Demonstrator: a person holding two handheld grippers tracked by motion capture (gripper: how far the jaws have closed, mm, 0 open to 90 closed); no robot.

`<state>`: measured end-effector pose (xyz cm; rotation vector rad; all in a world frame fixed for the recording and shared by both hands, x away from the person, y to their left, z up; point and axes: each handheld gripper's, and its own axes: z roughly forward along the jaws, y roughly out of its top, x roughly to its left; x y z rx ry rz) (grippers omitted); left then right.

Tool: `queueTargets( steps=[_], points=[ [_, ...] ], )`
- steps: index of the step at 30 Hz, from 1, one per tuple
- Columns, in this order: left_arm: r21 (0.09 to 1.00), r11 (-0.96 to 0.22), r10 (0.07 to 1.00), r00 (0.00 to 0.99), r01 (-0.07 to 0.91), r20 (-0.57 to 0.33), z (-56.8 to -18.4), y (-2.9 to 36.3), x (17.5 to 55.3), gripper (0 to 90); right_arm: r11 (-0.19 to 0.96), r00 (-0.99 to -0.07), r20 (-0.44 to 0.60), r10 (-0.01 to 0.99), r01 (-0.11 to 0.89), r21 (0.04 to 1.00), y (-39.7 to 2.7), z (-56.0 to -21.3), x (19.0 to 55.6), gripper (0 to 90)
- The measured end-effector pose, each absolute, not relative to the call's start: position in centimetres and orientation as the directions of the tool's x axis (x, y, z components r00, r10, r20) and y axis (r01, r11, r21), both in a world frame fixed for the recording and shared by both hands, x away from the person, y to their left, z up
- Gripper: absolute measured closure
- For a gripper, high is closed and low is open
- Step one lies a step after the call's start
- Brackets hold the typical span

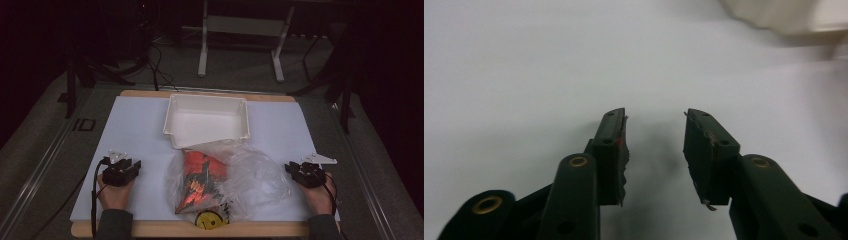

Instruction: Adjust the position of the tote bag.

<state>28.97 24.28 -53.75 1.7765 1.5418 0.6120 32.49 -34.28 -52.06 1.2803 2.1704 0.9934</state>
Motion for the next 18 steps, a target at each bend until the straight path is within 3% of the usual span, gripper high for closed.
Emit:
queueTargets(
  steps=[11, 18],
  points=[
    [0.803, -0.126, 0.927, 0.357, 0.583, -0.114, -51.3, 22.5, 28.0, 66.8, 0.349, -0.557, -0.011, 0.830, 0.505, 0.790, -33.0, -50.0, 31.9, 72.5],
    [0.841, -0.203, 0.850, 0.517, 0.501, -0.103, -48.5, 19.6, 27.1, 65.9, 0.386, -0.643, -0.015, 0.766, 0.441, 0.810, -31.2, -48.4, 30.5, 70.2]
  ],
)
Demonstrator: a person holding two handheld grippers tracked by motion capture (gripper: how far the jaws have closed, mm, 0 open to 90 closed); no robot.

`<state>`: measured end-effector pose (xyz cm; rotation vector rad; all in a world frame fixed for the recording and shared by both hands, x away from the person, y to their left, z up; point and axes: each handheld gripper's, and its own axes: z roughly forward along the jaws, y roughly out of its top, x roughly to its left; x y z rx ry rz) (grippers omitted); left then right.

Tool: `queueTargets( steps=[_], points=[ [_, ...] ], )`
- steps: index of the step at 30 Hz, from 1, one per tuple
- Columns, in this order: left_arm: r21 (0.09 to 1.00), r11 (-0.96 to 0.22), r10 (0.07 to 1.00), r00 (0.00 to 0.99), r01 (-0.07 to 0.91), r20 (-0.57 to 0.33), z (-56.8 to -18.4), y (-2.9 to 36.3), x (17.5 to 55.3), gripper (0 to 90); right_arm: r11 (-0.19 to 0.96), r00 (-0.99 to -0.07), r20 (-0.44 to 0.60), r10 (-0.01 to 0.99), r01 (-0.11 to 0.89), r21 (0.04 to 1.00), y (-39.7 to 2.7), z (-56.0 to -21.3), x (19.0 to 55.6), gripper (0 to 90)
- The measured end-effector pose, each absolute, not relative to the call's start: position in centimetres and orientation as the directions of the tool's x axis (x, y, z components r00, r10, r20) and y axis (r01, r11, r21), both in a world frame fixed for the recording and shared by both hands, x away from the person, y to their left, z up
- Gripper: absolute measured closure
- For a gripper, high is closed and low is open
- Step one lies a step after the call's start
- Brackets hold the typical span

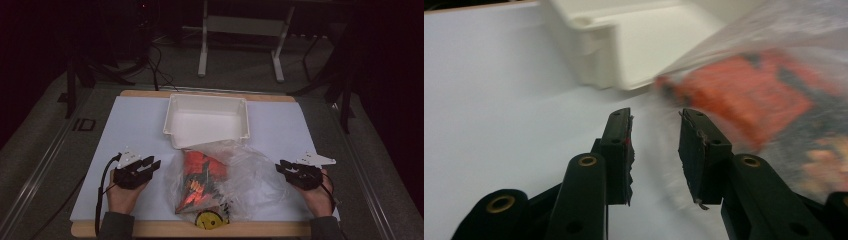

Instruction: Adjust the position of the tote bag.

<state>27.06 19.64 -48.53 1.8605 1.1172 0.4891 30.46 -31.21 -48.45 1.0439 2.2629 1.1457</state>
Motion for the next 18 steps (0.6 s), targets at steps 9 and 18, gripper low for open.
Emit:
queueTargets(
  steps=[9, 18],
  points=[
    [0.823, -0.306, 0.788, 0.612, 0.479, -0.063, -47.5, 16.3, 27.3, 63.5, 0.421, -0.716, -0.029, 0.697, 0.377, 0.825, -29.4, -47.2, 29.3, 75.3],
    [0.804, -0.377, 0.733, 0.679, 0.460, -0.045, -46.7, 13.1, 27.5, 60.5, 0.496, -0.744, -0.055, 0.665, 0.385, 0.778, -27.4, -48.6, 29.7, 66.7]
  ],
)
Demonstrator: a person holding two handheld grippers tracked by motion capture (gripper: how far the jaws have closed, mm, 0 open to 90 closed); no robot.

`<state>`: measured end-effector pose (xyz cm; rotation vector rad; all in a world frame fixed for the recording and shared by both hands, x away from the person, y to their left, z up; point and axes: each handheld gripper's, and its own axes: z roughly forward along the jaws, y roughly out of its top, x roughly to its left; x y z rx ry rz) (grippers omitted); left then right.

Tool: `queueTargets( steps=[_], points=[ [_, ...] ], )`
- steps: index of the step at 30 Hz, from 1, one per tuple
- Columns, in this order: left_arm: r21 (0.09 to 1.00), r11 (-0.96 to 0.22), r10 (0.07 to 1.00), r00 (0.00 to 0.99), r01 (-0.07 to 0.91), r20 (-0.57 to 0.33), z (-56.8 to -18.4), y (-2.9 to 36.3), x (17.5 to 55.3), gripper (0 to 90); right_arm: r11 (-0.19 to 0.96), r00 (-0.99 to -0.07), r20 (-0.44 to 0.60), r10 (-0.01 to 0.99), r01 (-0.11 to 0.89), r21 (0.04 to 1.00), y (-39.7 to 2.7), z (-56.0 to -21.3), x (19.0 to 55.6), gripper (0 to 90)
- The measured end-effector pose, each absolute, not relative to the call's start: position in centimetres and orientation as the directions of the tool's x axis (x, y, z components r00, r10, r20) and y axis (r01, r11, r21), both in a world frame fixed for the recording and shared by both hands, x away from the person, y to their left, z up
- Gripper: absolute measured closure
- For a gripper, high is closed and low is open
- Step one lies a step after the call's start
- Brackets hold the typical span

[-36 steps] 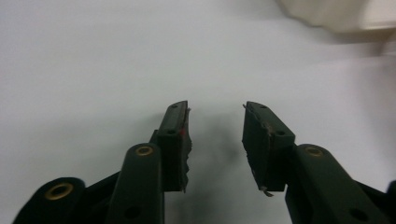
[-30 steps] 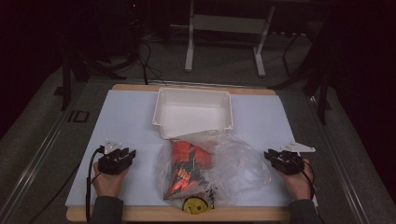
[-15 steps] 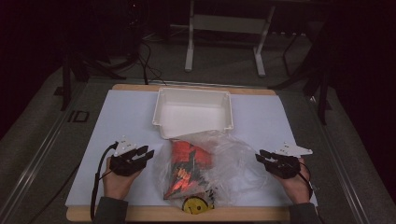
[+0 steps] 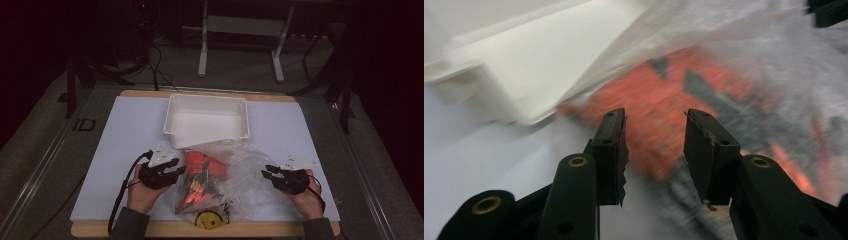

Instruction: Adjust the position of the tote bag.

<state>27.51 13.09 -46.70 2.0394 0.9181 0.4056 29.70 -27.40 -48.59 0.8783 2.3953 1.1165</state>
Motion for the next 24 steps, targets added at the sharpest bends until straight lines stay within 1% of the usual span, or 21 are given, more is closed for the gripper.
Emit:
queueTargets(
  steps=[1, 4, 7, 11, 18, 22, 23, 24],
  points=[
    [0.802, -0.386, 0.725, 0.688, 0.456, -0.042, -46.6, 12.7, 27.5, 60.1, 0.503, -0.741, -0.061, 0.668, 0.390, 0.771, -27.3, -48.7, 29.8, 63.7],
    [0.799, -0.398, 0.705, 0.708, 0.451, -0.048, -46.4, 11.5, 27.8, 58.5, 0.524, -0.737, -0.077, 0.672, 0.400, 0.752, -26.8, -49.1, 30.1, 58.4],
    [0.802, -0.403, 0.681, 0.730, 0.441, -0.059, -46.2, 10.3, 27.9, 57.0, 0.526, -0.734, -0.072, 0.675, 0.410, 0.745, -26.5, -49.5, 30.5, 55.6],
    [0.795, -0.452, 0.630, 0.775, 0.404, -0.036, -45.6, 8.0, 27.8, 53.5, 0.521, -0.739, -0.056, 0.671, 0.417, 0.745, -25.9, -49.7, 30.8, 52.2],
    [0.779, -0.513, 0.545, 0.838, 0.361, -0.029, -45.4, 4.1, 27.9, 50.4, 0.502, -0.752, -0.028, 0.658, 0.411, 0.761, -25.0, -49.2, 31.0, 50.1],
    [0.763, -0.548, 0.515, 0.857, 0.343, -0.015, -45.7, 1.8, 28.1, 45.9, 0.492, -0.754, -0.017, 0.656, 0.411, 0.768, -24.6, -49.2, 31.1, 50.1],
    [0.763, -0.548, 0.515, 0.857, 0.343, -0.015, -45.7, 1.8, 28.1, 44.4, 0.492, -0.756, -0.016, 0.654, 0.409, 0.768, -24.5, -49.2, 31.1, 50.1],
    [0.753, -0.567, 0.501, 0.866, 0.333, -0.006, -46.0, 0.6, 28.3, 42.9, 0.493, -0.759, -0.015, 0.651, 0.408, 0.768, -24.4, -49.2, 31.1, 50.1]
  ],
)
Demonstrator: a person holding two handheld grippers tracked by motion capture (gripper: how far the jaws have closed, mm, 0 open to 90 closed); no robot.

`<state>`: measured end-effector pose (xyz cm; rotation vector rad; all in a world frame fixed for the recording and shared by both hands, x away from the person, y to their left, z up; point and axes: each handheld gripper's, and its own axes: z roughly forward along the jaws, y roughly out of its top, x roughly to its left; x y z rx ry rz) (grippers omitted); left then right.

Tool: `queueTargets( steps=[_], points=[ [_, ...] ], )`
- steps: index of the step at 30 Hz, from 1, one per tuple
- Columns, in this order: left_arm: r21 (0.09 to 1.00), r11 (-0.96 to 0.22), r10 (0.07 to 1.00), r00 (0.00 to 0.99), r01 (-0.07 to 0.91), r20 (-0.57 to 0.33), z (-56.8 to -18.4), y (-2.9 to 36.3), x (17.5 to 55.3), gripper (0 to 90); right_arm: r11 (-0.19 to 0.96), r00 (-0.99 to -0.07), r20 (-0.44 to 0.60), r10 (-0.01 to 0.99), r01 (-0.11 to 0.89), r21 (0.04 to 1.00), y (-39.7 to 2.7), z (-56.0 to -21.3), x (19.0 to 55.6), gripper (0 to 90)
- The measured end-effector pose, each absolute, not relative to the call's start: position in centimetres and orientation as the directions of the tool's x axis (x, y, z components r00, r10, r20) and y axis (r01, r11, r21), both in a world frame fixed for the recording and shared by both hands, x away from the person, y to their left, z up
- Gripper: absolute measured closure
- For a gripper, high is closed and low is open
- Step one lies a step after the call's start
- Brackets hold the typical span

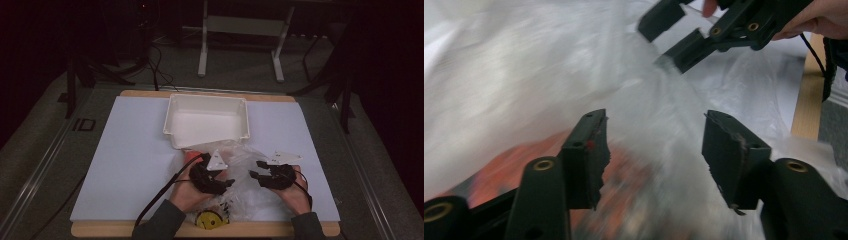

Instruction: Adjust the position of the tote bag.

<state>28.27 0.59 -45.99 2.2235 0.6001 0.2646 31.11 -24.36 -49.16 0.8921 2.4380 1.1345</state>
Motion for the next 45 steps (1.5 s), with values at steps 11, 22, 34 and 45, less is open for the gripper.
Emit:
queueTargets(
  steps=[11, 22, 34, 45],
  points=[
    [0.654, -0.687, 0.474, 0.878, 0.315, 0.075, -47.1, -2.4, 28.9, 82.1, 0.488, -0.753, -0.026, 0.658, 0.399, 0.776, -25.4, -48.8, 30.6, 50.2],
    [0.734, -0.594, 0.523, 0.851, 0.329, 0.043, -45.7, 1.2, 27.6, 89.6, 0.478, -0.724, -0.026, 0.689, 0.427, 0.767, -27.2, -49.4, 30.4, 53.1],
    [0.785, -0.514, 0.599, 0.800, 0.347, 0.038, -45.4, 7.0, 25.4, 89.7, 0.569, -0.741, -0.077, 0.667, 0.440, 0.695, -25.7, -51.6, 30.7, 58.8],
    [0.788, -0.436, 0.722, 0.691, 0.436, 0.018, -47.1, 14.5, 24.1, 89.7, 0.565, -0.726, -0.066, 0.684, 0.471, 0.678, -25.9, -52.2, 31.1, 61.6]
  ],
)
